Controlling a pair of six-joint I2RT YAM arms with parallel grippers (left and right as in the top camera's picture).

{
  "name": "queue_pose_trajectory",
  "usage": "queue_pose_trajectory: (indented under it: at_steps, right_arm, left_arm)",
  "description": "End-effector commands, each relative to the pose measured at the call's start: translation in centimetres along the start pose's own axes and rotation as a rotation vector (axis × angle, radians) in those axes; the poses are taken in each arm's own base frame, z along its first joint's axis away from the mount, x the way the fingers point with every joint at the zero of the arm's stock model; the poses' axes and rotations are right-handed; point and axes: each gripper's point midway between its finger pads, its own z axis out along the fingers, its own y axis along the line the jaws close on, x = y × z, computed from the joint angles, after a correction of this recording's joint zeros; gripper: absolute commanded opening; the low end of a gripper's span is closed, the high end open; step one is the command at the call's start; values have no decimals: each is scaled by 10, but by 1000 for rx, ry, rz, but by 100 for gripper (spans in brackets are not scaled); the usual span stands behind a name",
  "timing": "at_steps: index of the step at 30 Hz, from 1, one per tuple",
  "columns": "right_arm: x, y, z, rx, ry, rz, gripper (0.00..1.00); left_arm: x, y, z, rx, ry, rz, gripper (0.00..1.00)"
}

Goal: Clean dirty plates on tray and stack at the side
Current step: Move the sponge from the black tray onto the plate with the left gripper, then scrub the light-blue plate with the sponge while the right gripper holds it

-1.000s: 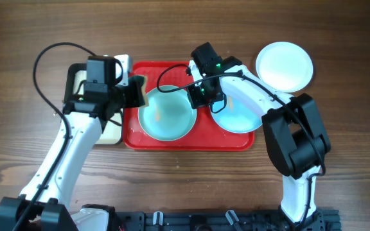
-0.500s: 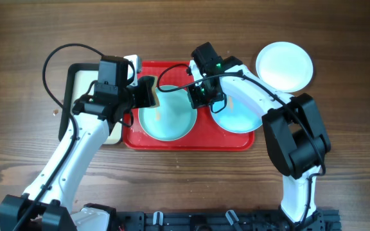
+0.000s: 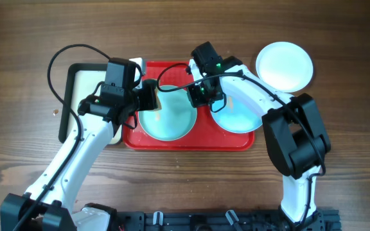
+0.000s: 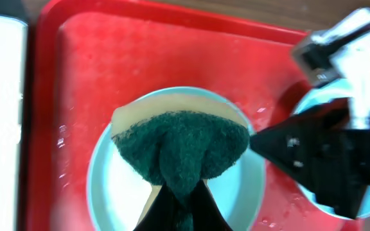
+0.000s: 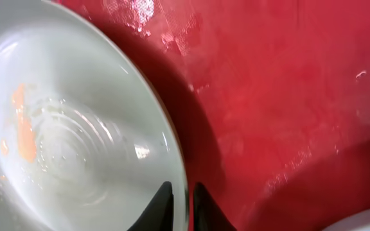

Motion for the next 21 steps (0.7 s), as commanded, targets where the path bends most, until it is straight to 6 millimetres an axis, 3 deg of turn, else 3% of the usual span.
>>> queue_pose_trajectory:
  at_steps: [1,10,13,14,21]
  right_arm:
    - [1,3,-1,-10,-3,-3,13]
    - [4,2,0,-8,5,-1,14]
    - [4,2,0,-8,7,0,11]
    - [4,2,0,-8,7,0,5]
    - [4,2,0,-9,6,0,4]
  left_arm:
    - [9,17,13,-89,31,-52,4]
    - [36,27,53,-136,155,-80,4]
    - [40,30,57,-143,171,-82,4]
    - [41,30,57,-144,173,-82,4]
    - [47,31,64,-153,198,-79,4]
